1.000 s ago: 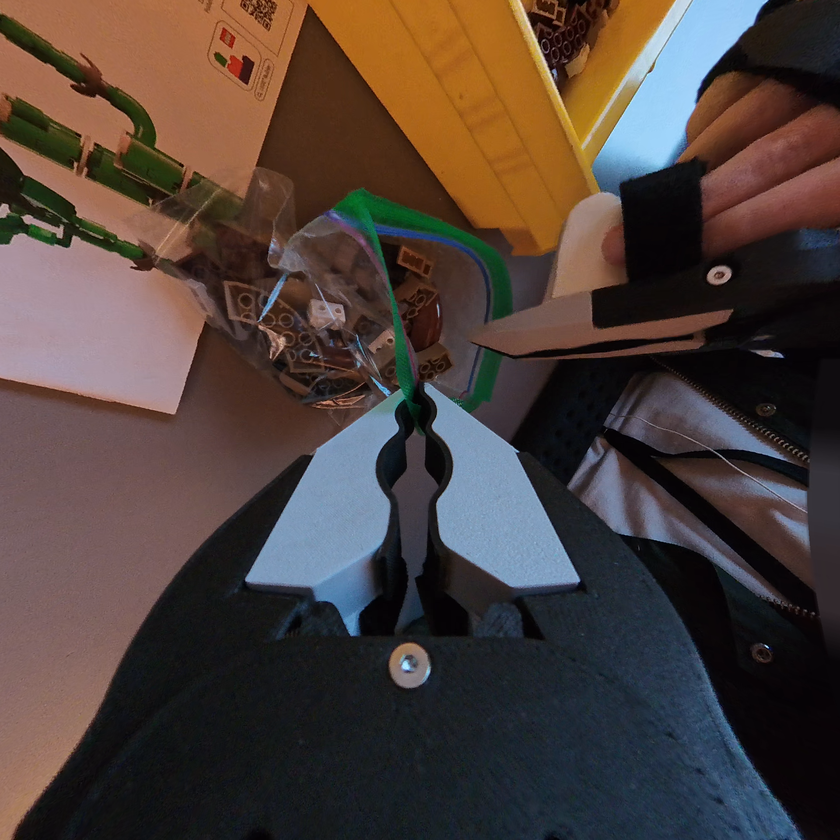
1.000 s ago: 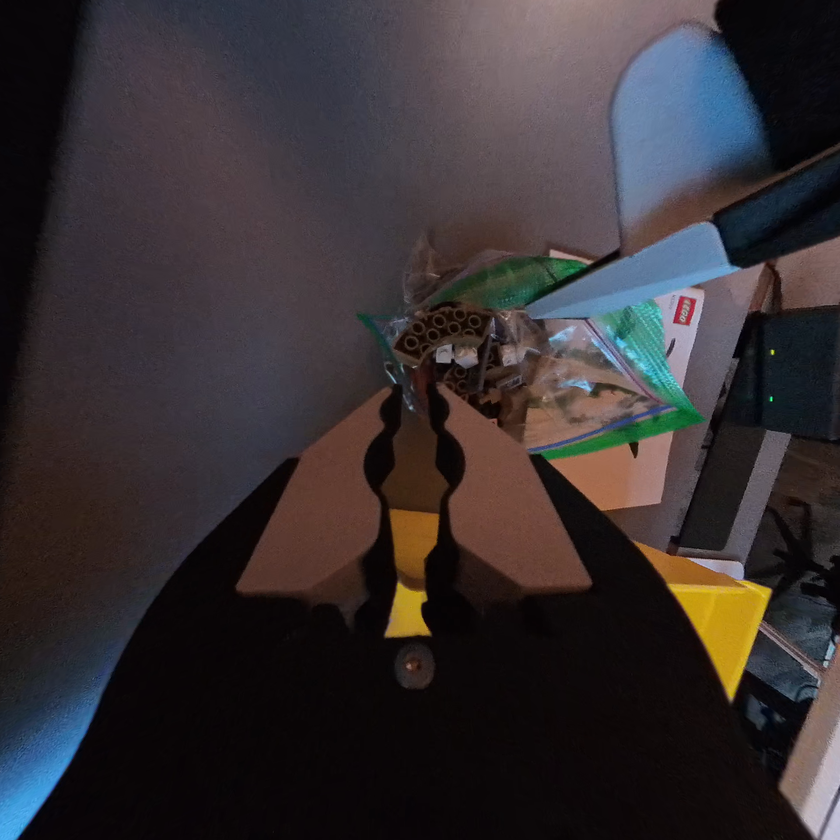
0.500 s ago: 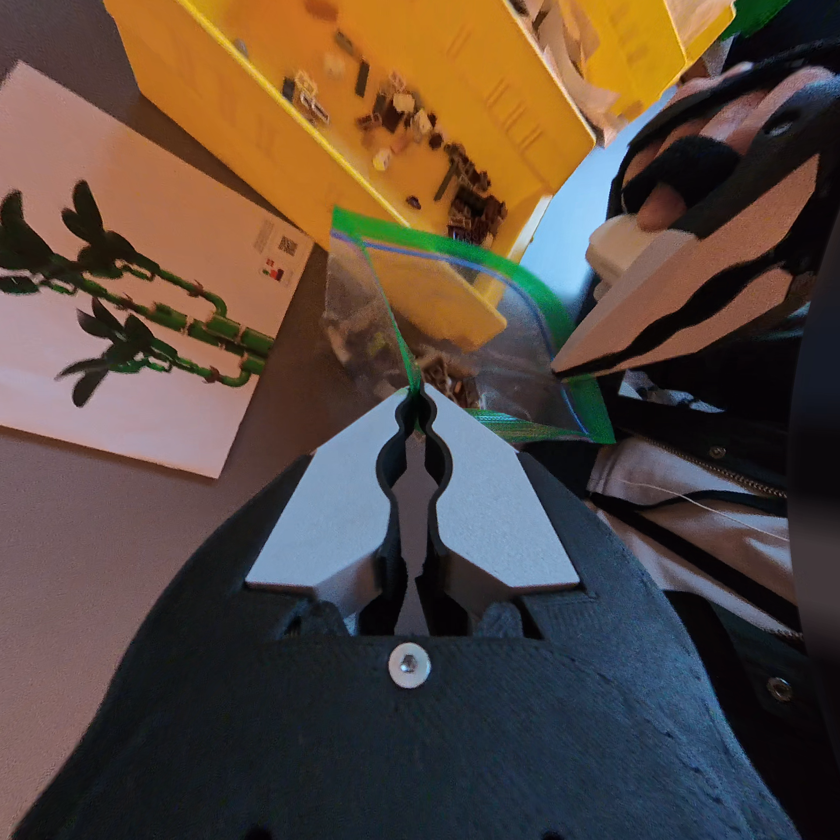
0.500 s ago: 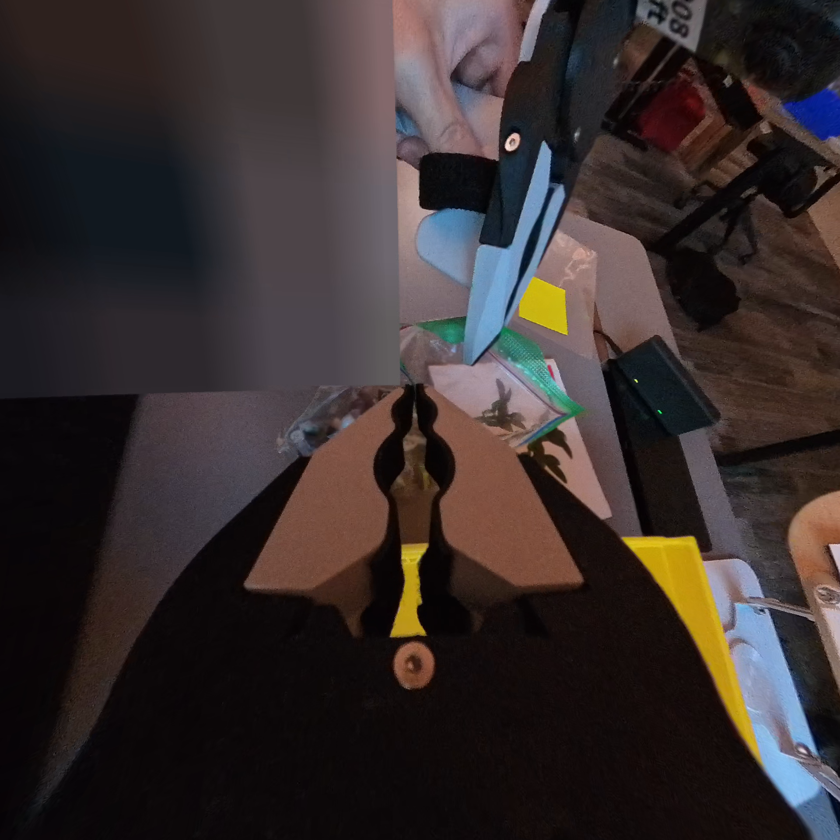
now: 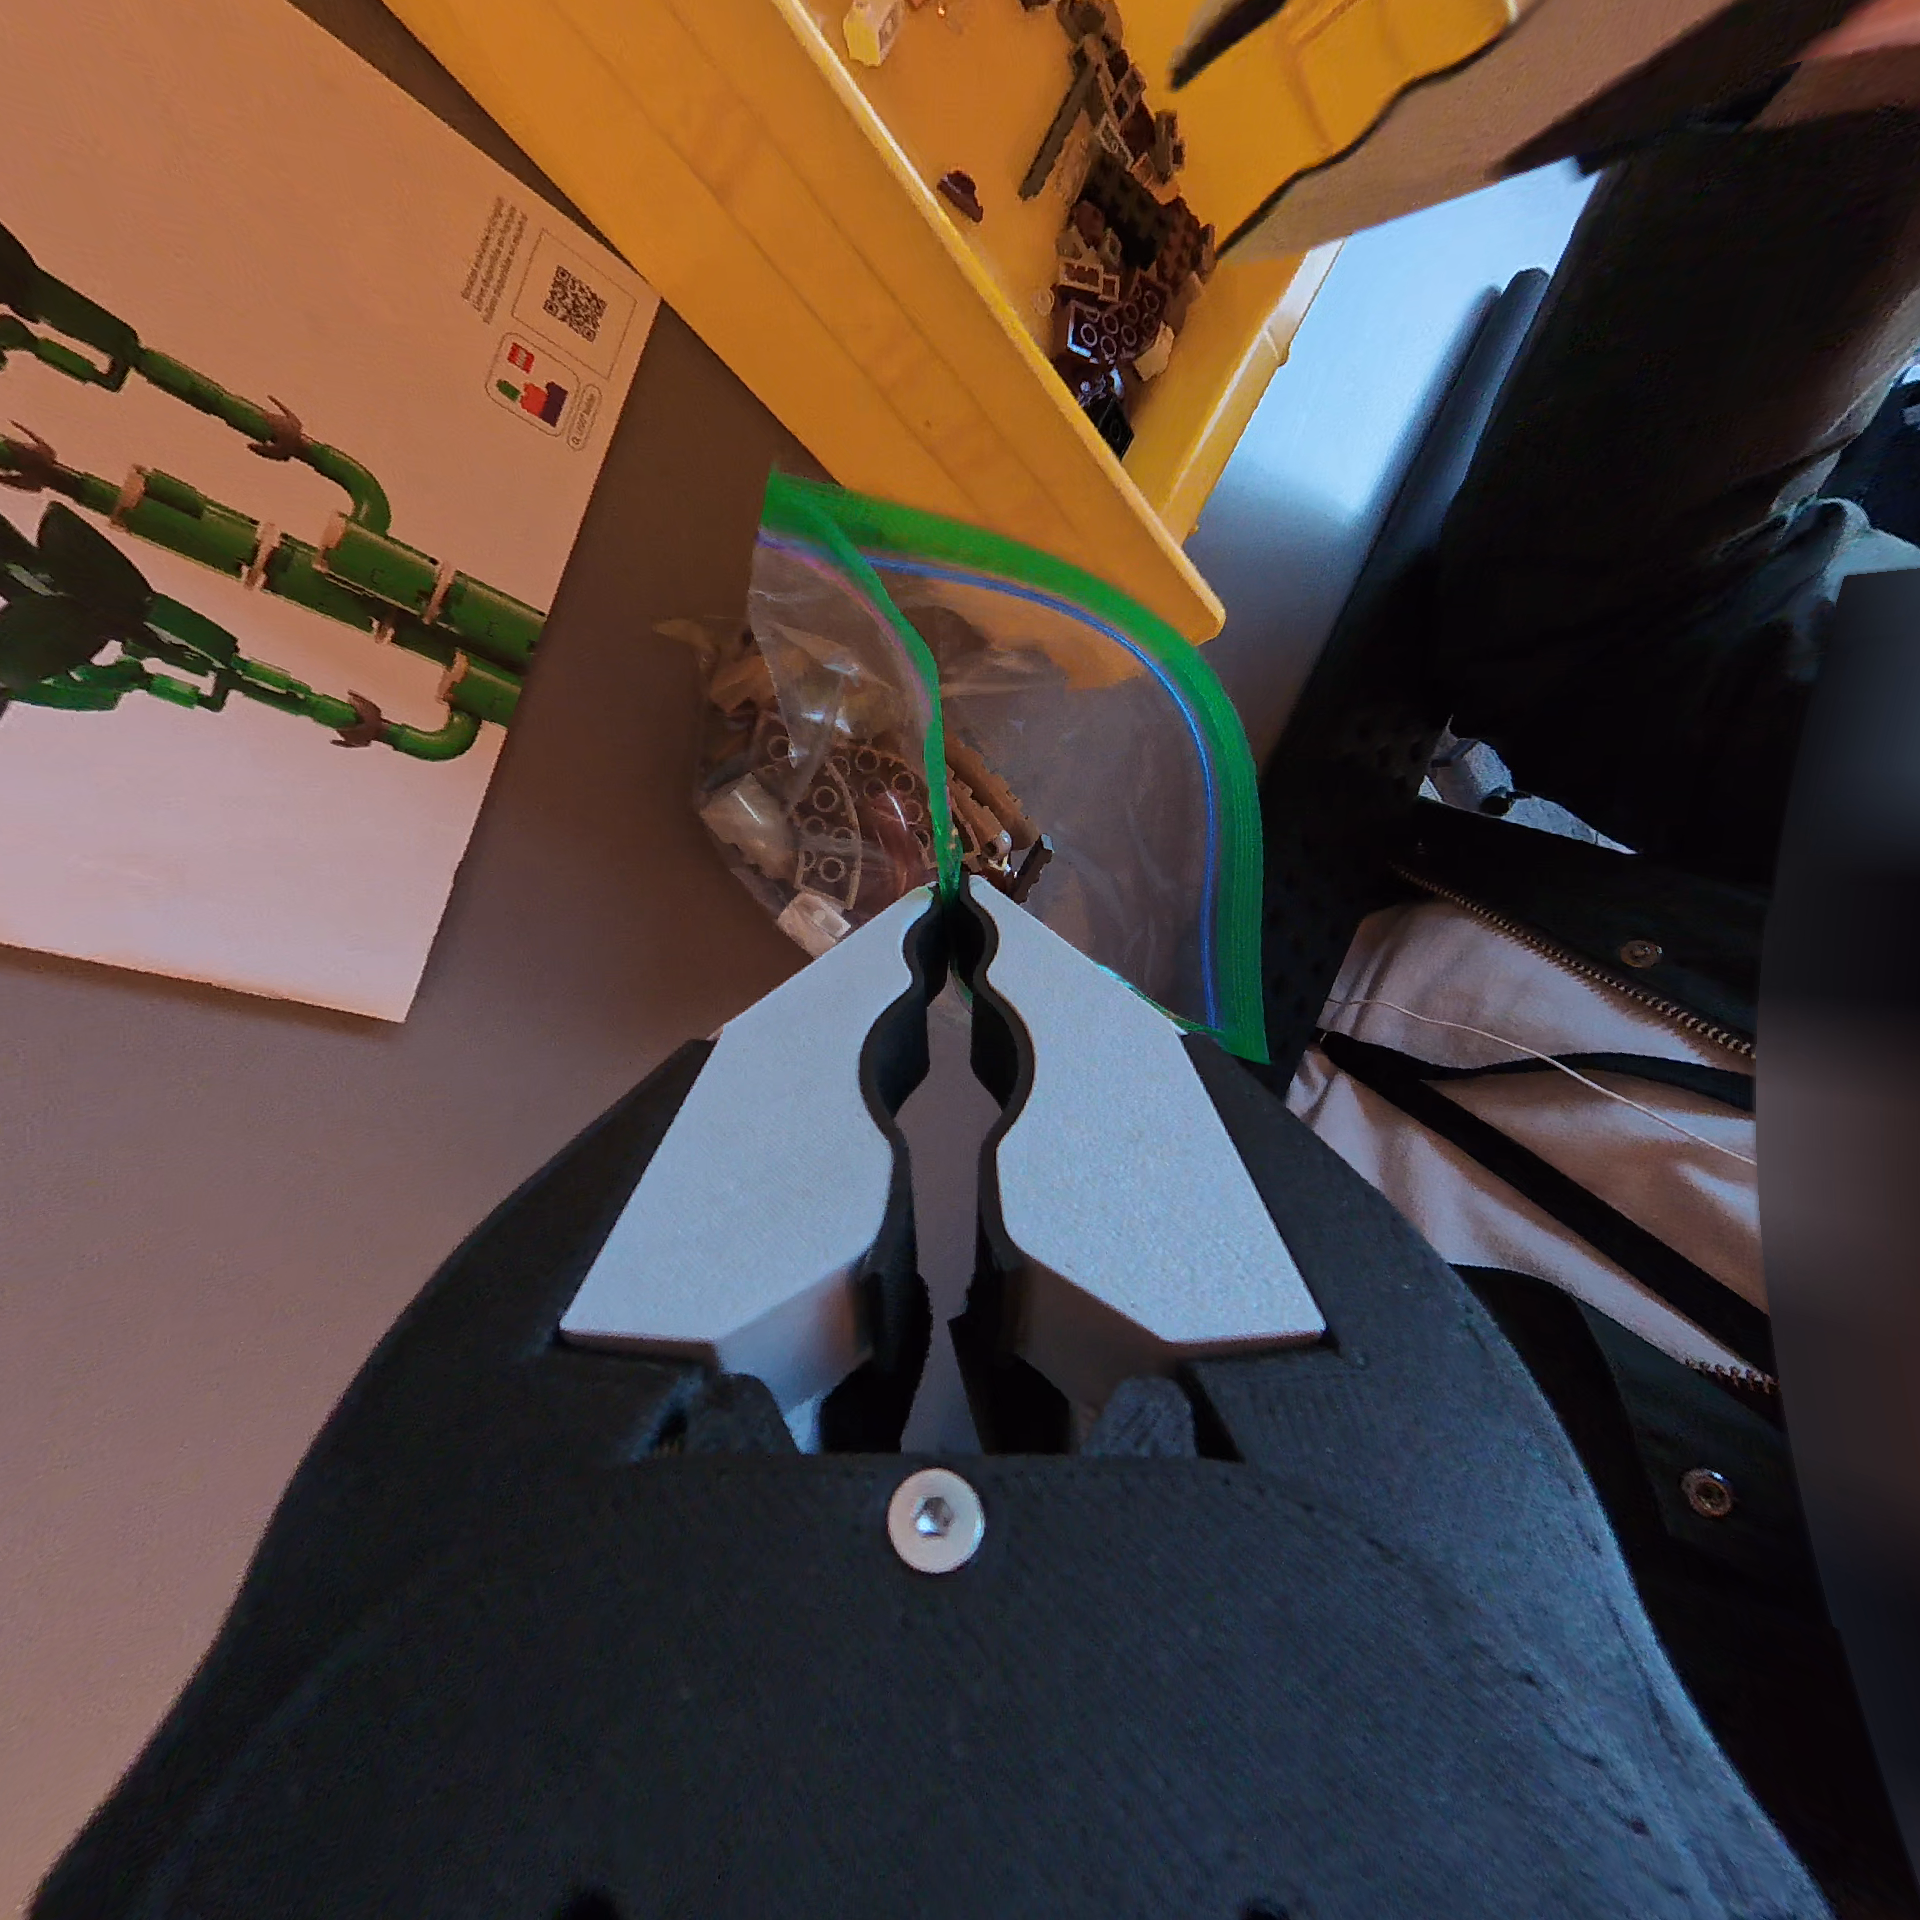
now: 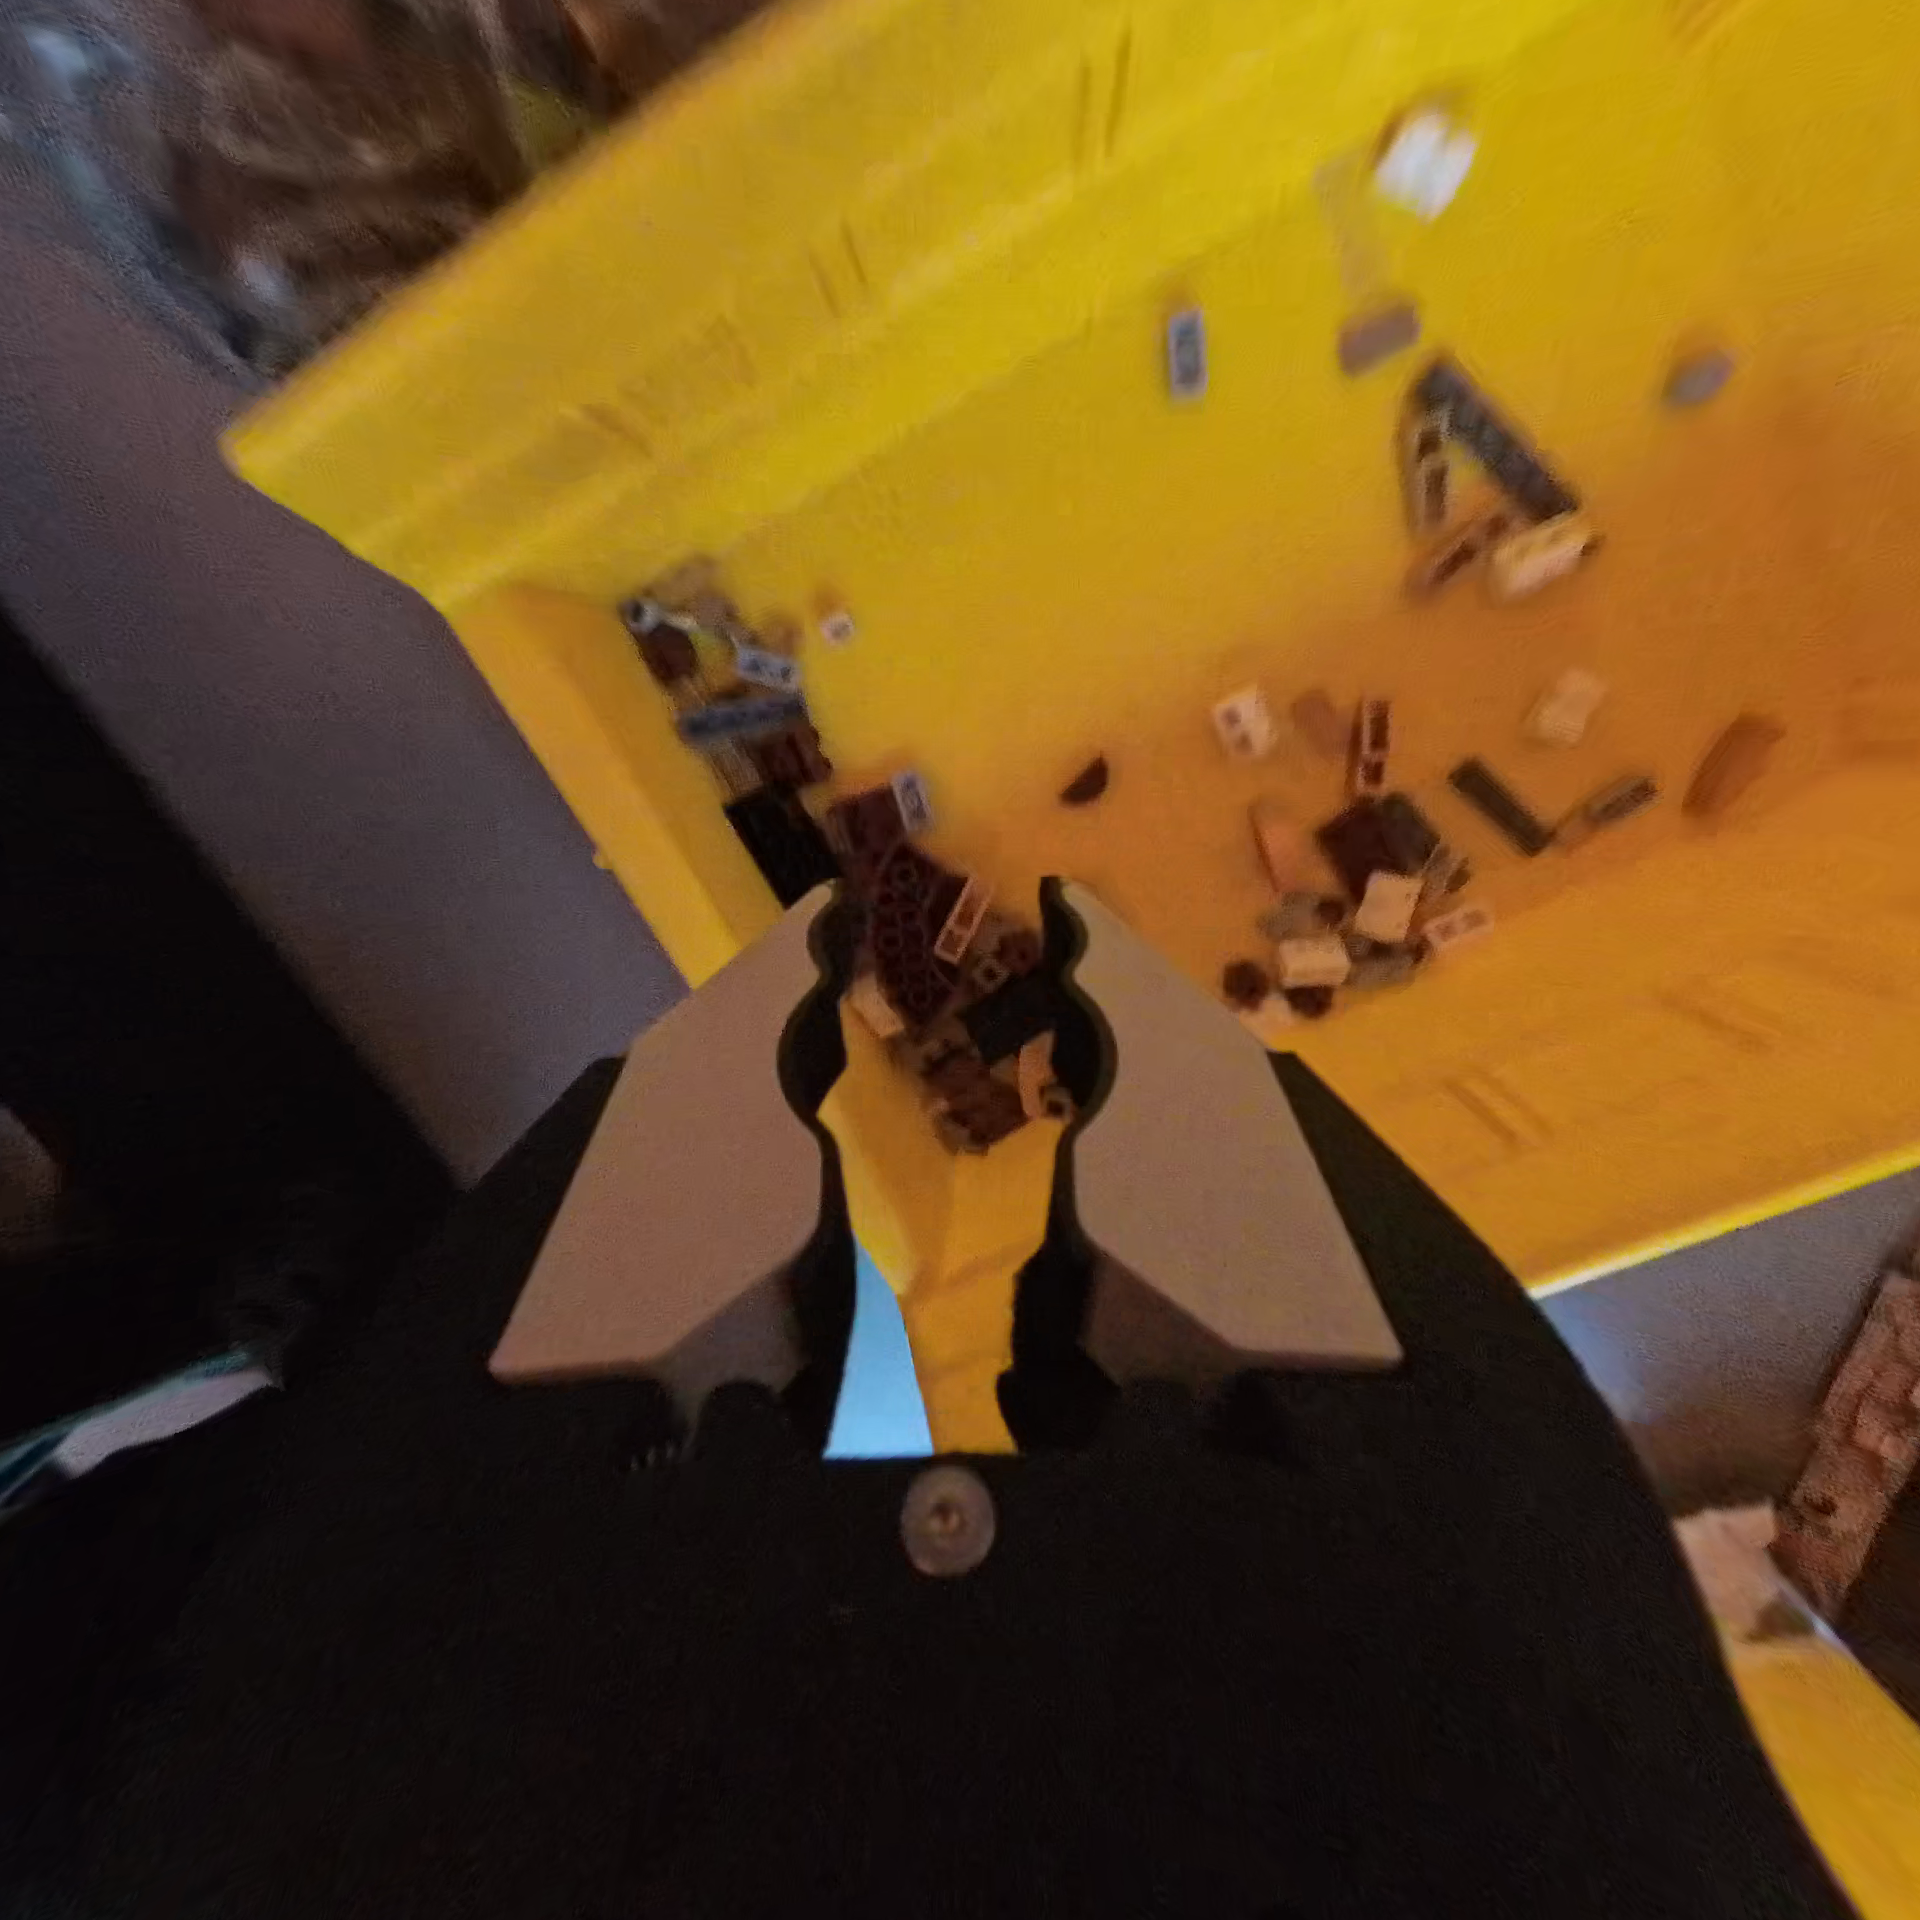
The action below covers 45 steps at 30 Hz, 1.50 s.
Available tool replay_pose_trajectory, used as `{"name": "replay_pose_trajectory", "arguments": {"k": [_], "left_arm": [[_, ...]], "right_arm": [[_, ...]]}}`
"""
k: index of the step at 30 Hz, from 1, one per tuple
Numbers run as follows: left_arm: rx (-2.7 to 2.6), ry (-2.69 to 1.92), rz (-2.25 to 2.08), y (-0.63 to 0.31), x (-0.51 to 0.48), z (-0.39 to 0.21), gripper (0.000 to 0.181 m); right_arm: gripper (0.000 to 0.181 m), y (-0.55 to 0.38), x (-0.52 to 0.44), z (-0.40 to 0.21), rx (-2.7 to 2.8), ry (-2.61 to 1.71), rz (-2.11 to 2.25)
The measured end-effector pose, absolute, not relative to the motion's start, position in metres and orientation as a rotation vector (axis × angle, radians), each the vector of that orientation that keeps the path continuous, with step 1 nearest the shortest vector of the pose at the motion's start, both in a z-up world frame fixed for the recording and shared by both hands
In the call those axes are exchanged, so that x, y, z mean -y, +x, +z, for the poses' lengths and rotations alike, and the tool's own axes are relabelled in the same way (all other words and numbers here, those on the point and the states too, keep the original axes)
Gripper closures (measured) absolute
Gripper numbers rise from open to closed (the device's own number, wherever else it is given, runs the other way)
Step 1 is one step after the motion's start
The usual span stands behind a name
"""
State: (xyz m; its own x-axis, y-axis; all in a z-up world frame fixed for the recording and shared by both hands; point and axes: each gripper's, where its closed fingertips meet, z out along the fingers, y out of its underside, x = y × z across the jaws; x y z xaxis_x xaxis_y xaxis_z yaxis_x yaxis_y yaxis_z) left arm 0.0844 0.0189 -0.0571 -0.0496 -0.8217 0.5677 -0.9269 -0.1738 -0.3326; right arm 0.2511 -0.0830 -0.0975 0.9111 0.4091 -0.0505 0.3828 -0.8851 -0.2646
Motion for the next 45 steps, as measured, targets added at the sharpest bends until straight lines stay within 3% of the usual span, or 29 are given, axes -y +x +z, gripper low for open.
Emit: {"name": "replay_pose_trajectory", "arguments": {"k": [4, 8, 10, 15, 16, 24, 33, 39, 41, 45], "left_arm": [[1.912, 2.043, 1.007, 0.084, -0.017, -0.061, 0.181], [1.908, 2.045, 1.007, 0.084, -0.018, -0.061, 0.181], [1.908, 2.044, 1.006, 0.083, -0.018, -0.061, 0.181], [1.912, 2.043, 1.002, 0.082, -0.017, -0.06, 0.181], [1.912, 2.042, 1.0, 0.082, -0.017, -0.06, 0.181], [1.907, 2.039, 0.997, 0.083, -0.017, -0.062, 0.181], [1.916, 2.028, 0.993, 0.086, -0.013, -0.064, 0.181], [1.912, 2.034, 0.993, 0.088, -0.013, -0.065, 0.181], [1.91, 2.039, 0.996, 0.087, -0.014, -0.064, 0.181], [1.908, 2.044, 1.004, 0.086, -0.016, -0.062, 0.181]], "right_arm": [[0.117, 0.249, 0.102, -0.139, 0.746, -3.044, 0.1], [0.119, 0.254, 0.105, -0.154, 0.742, -3.134, 0.046], [0.139, 0.259, 0.112, -0.159, 0.749, -3.182, 0.025], [0.157, 0.257, 0.109, -0.163, 0.859, -3.138, 0.058], [0.164, 0.257, 0.107, -0.16, 0.88, -3.109, 0.054], [0.165, 0.237, 0.07, -0.099, 0.849, -2.686, 0.202], [0.165, 0.162, 0.035, 0.044, 0.581, -1.854, 1.034], [0.164, 0.105, -0.002, 0.017, 0.533, -1.846, 1.167], [0.152, 0.101, -0.009, 0.0, 0.549, -1.91, 1.088], [0.15, 0.124, -0.005, 0.014, 0.61, -1.908, 0.85]]}}
